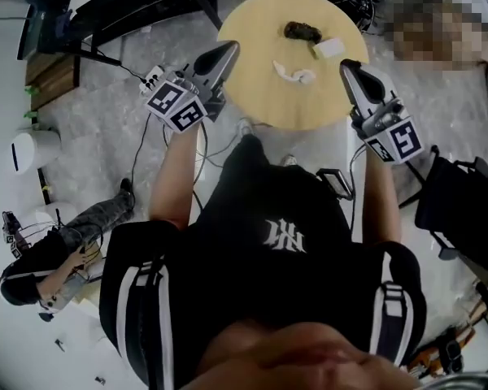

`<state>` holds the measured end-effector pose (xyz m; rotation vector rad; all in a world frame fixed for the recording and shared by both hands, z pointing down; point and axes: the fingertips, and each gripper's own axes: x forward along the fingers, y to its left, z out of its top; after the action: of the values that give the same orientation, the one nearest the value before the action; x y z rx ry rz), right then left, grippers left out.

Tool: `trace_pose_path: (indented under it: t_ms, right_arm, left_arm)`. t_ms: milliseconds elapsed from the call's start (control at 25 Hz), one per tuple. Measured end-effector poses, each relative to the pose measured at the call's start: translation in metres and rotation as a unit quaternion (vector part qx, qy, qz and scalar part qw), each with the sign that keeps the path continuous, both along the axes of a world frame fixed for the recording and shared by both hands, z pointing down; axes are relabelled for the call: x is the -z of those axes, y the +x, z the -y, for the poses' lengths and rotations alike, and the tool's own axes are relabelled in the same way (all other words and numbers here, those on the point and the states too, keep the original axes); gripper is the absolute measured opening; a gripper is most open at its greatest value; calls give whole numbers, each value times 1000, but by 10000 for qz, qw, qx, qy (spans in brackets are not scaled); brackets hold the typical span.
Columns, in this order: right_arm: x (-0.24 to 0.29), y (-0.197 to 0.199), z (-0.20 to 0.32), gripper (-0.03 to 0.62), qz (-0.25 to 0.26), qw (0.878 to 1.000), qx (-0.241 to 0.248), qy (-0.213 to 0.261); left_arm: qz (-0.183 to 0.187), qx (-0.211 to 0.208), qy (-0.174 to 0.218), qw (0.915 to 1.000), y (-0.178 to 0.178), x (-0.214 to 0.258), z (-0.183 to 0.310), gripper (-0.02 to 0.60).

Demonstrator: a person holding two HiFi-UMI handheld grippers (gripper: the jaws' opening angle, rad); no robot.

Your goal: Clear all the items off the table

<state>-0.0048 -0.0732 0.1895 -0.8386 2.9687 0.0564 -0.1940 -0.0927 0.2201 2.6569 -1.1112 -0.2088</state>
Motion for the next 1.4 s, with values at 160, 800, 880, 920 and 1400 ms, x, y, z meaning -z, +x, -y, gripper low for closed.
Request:
trace_pose_path:
  t_ms: [160,800,880,920,1400]
  right_arm:
    - [11,50,-57,2,322,9995,24,42]
    - [-38,63,-131,3,176,9976,329,-588]
    - [-47,59,-132,3,85,9974,319,-648]
    - [-49,57,-133,3,27,9975,300,-640]
    - [-49,32,-116,92,-517,9970,-91,-571]
  left_arm:
    - [116,-94,74,9999,54,6,-49,12]
    - [373,-466,-367,9975,118,-27,-150,14]
    - [276,-425,-364,9981,115,-27,-148,12]
    - [194,-419,-372,9982,113,-26,-148,12]
    - [281,-568,-102,9979,76,-29,-131,12]
